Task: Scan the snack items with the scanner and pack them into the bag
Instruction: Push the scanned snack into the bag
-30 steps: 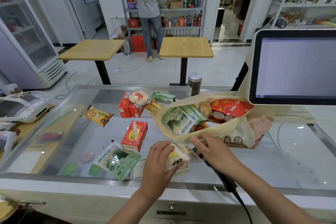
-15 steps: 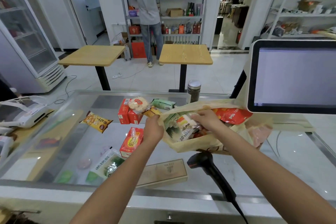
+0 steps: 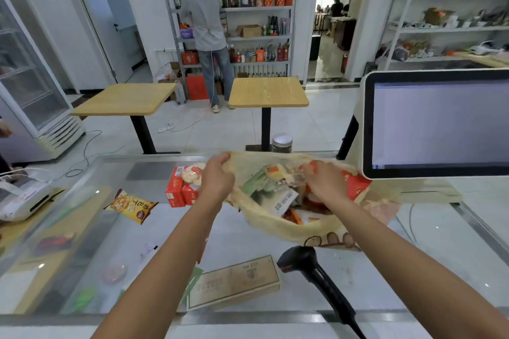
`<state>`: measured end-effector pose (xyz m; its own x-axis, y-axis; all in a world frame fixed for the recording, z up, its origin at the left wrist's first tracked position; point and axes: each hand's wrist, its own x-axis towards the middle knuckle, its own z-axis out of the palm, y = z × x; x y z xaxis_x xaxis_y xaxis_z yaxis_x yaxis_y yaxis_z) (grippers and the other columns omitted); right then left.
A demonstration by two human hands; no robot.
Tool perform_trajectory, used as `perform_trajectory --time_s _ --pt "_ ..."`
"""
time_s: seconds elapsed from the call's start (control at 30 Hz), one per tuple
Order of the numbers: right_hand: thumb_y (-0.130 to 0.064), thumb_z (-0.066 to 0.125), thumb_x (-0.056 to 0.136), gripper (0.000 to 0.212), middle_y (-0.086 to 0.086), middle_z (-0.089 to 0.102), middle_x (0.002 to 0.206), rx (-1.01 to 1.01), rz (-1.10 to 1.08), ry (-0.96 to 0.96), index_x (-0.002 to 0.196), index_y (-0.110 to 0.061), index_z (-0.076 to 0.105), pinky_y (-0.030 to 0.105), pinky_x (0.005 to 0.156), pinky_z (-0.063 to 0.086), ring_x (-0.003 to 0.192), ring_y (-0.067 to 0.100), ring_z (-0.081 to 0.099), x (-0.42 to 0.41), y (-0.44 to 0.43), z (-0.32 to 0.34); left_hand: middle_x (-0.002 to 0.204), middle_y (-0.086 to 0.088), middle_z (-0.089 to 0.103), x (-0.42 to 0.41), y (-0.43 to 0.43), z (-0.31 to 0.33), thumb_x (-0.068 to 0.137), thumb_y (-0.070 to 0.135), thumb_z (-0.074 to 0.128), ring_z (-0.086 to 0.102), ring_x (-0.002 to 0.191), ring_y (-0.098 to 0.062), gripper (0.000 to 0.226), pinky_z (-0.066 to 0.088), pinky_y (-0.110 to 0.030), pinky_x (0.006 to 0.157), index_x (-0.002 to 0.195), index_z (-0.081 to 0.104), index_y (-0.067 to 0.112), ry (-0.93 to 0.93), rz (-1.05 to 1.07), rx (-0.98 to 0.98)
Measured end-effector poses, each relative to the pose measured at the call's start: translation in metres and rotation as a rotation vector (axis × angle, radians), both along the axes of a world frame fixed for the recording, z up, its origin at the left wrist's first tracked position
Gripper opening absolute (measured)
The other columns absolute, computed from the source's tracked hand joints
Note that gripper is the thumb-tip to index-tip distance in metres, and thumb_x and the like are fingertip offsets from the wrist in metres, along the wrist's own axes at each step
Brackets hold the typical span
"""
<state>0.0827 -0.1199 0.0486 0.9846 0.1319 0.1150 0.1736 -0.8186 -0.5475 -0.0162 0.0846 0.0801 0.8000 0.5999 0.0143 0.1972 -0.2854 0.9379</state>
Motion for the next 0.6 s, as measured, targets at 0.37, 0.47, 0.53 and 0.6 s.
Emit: perform_trajectory --time_s 0.37,0.47,0.53,0.6 --pt "-0.036 0.059 0.089 0.053 0.016 0.050 0.135 0.674 -0.720 0.178 0.131 -0.006 0.046 0.049 0.107 0.034 0.125 0.037 0.044 -0.032 -0.051 -0.043 0.135 -0.012 0.048 0.003 -0.004 -0.042 0.081 -0.019 0.038 0.051 0.117 -0.030 0.062 0.050 -0.034 0.081 0.136 0.045 0.007 0.036 0.048 -0.325" --pt "-0.024 0.053 0.093 0.030 0.014 0.063 0.117 0.618 -0.424 0.149 0.118 -0.010 0.060 0.041 0.091 0.047 0.105 0.032 0.058 -0.030 -0.045 -0.046 0.114 -0.018 0.056 0.000 -0.008 -0.034 0.082 -0.019 0.036 0.055 0.093 -0.027 0.056 0.045 -0.030 0.067 0.133 0.047 0.000 0.018 0.038 -0.481" --pt "-0.023 0.059 0.089 0.024 0.011 0.063 0.113 0.468 -0.295 0.056 0.109 -0.011 0.064 0.041 0.089 0.049 0.103 0.029 0.058 -0.035 -0.033 -0.049 0.099 -0.016 0.058 -0.004 -0.005 -0.019 0.082 -0.022 0.035 0.053 0.079 -0.022 0.055 0.045 -0.031 0.065 0.131 0.049 -0.003 -0.066 -0.008 -0.640" --pt "-0.030 0.067 0.081 0.025 0.008 0.060 0.113 0.316 -0.192 0.044 0.103 -0.016 0.066 0.043 0.091 0.046 0.107 0.030 0.055 -0.042 -0.017 -0.048 0.106 -0.017 0.059 -0.006 0.000 0.002 0.081 -0.023 0.033 0.057 0.086 -0.024 0.054 0.053 -0.033 0.068 0.127 0.052 -0.001 -0.179 -0.093 -0.727"
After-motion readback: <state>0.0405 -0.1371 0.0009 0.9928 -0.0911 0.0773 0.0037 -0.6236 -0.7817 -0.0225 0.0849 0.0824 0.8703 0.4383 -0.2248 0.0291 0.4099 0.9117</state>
